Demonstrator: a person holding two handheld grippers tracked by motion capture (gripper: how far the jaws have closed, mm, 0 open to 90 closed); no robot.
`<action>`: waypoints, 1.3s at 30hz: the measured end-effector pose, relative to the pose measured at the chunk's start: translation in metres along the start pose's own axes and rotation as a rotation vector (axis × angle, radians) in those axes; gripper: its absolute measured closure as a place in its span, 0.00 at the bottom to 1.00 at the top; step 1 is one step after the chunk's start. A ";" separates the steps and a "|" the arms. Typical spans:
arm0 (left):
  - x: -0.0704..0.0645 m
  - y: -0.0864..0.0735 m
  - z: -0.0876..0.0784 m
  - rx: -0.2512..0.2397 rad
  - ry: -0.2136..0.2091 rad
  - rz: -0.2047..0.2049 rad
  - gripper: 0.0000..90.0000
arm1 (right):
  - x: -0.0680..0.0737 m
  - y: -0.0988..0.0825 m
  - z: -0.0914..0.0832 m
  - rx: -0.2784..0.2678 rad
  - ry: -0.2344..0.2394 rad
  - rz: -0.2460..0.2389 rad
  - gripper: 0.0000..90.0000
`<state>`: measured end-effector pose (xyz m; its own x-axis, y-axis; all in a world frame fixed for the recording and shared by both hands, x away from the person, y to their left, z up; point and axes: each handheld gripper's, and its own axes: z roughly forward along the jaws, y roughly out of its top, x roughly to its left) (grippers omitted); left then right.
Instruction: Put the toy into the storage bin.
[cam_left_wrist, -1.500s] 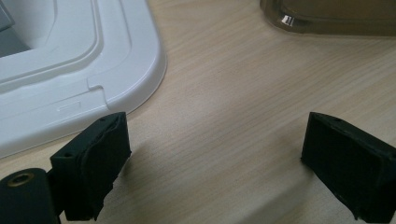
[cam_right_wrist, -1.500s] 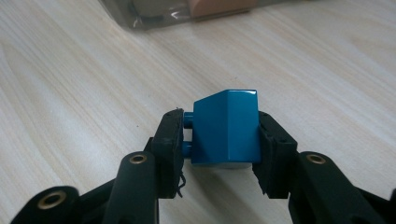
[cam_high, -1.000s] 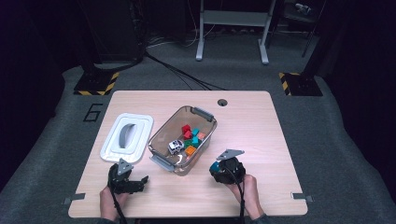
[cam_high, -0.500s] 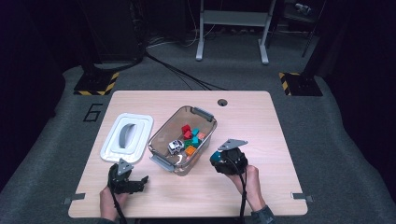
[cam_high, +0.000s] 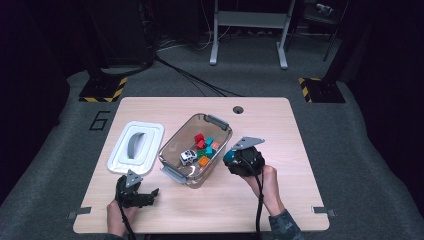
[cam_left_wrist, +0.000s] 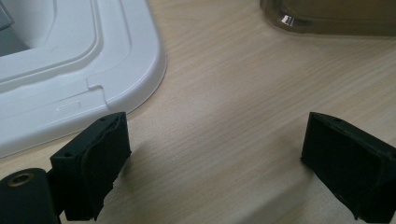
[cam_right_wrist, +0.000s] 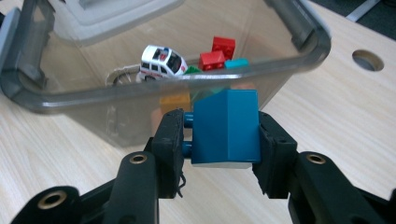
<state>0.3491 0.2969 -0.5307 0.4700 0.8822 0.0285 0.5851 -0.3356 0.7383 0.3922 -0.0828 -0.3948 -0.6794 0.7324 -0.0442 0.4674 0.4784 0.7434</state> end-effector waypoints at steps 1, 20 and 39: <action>0.000 0.000 0.000 0.000 0.001 0.000 0.08 | 0.000 0.004 -0.001 0.003 0.000 -0.002 0.64; 0.000 0.000 0.000 0.000 0.003 -0.003 0.09 | -0.002 0.052 0.021 -0.019 0.017 -0.044 0.64; 0.000 0.000 0.000 0.003 -0.004 -0.002 0.09 | 0.002 0.052 0.055 0.089 0.054 -0.059 0.63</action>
<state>0.3491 0.2969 -0.5305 0.4710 0.8818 0.0244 0.5882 -0.3346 0.7362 0.4460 -0.0297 -0.3934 -0.7356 0.6757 -0.0487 0.4723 0.5630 0.6782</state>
